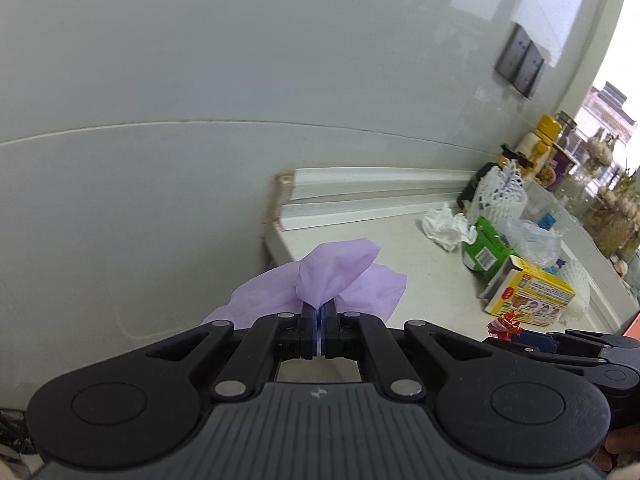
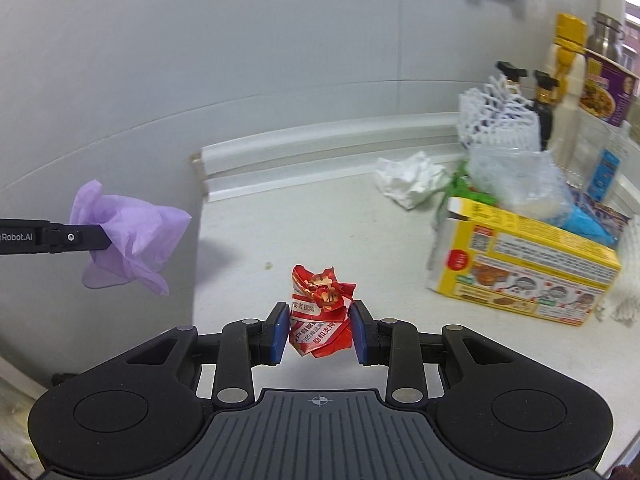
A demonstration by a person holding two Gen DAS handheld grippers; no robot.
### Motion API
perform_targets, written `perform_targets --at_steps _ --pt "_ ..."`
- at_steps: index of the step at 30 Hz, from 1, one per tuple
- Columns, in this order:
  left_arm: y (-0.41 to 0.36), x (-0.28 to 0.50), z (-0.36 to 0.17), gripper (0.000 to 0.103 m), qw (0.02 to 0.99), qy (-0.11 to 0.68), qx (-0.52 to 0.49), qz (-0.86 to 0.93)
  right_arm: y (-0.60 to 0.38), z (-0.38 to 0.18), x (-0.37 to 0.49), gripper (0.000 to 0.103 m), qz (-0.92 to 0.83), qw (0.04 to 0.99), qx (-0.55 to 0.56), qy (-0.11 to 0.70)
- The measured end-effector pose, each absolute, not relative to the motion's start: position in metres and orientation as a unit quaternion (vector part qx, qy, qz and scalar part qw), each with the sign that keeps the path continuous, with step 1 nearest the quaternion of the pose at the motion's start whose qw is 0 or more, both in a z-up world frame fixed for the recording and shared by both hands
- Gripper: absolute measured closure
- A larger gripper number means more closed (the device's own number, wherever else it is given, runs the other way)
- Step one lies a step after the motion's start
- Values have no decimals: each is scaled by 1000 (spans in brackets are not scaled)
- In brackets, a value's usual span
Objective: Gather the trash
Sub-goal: 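Lift the purple glove and red wrapper and carry both over the white bin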
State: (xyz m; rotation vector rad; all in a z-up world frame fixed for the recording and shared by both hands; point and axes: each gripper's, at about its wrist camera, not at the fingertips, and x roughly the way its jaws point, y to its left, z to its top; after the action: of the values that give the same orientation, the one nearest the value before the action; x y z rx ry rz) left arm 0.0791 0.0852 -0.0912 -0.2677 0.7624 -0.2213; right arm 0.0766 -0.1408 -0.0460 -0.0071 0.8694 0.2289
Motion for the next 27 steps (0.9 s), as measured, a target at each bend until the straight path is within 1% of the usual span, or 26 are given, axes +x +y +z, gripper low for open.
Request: perform_targets --at_steps 17,27 --pt "142 57 -126 102 897 401 -180 -48 -60 -56 77 72 192 875 -57 442" --pt "167 51 -167 102 871 446 -206 -25 -11 -73 82 72 241 851 -97 457"
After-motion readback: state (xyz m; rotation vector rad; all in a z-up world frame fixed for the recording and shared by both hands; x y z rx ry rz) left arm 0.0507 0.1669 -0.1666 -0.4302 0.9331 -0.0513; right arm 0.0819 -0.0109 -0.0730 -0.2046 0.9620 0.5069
